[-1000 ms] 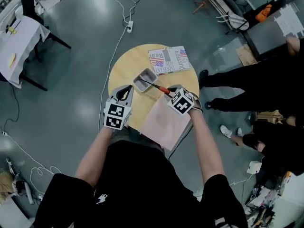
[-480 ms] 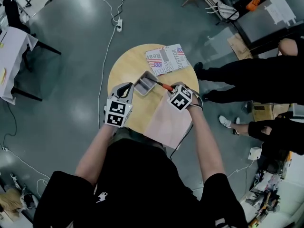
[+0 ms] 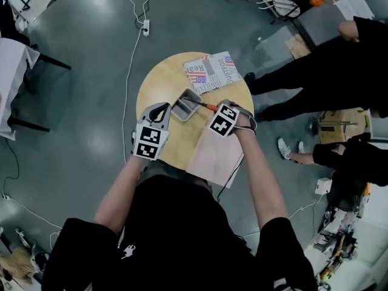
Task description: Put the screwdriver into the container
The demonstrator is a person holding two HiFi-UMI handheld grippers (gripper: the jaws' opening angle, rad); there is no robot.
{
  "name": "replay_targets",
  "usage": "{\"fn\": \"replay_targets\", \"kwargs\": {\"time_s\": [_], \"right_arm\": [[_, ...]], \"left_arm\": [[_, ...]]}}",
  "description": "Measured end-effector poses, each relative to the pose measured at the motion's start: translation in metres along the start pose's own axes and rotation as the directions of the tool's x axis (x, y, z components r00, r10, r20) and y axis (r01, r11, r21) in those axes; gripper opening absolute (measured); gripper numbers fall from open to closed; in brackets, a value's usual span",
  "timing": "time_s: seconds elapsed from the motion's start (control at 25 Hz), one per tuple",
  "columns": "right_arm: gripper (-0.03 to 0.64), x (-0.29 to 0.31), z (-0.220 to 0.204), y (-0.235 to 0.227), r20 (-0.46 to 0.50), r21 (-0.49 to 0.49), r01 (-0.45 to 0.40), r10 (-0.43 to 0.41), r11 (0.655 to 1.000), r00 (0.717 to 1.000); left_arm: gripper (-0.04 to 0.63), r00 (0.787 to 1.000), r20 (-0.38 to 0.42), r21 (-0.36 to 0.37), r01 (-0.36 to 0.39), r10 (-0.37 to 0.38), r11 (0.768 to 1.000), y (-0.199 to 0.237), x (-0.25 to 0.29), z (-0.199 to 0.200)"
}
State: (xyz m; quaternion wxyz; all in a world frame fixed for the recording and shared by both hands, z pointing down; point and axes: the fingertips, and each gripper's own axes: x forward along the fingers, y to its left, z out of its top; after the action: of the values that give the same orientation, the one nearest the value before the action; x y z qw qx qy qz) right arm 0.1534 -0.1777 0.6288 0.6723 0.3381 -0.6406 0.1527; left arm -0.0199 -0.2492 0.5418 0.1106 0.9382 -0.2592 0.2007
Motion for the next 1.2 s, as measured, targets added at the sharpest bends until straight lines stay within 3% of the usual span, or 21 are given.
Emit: {"fn": "replay_targets", "kwargs": {"time_s": [0.76, 1.2], "right_arm": [[0.094, 0.009, 0.025, -0.010, -0.165, -0.233, 0.020, -0.060, 0.972, 0.984], [0.100, 0.010, 0.036, -0.007, -0.116, -0.252, 0.026, -0.057, 0.967, 0.992]], "left_arm": [[0.003, 1.000, 0.014, -0.028, 0.010, -0.010, 1.000, 0.012, 0.000, 0.000], [0.003, 1.000, 0.006, -0.034, 0.004, -0.004, 0.999, 0.025, -0.008, -0.004]]}}
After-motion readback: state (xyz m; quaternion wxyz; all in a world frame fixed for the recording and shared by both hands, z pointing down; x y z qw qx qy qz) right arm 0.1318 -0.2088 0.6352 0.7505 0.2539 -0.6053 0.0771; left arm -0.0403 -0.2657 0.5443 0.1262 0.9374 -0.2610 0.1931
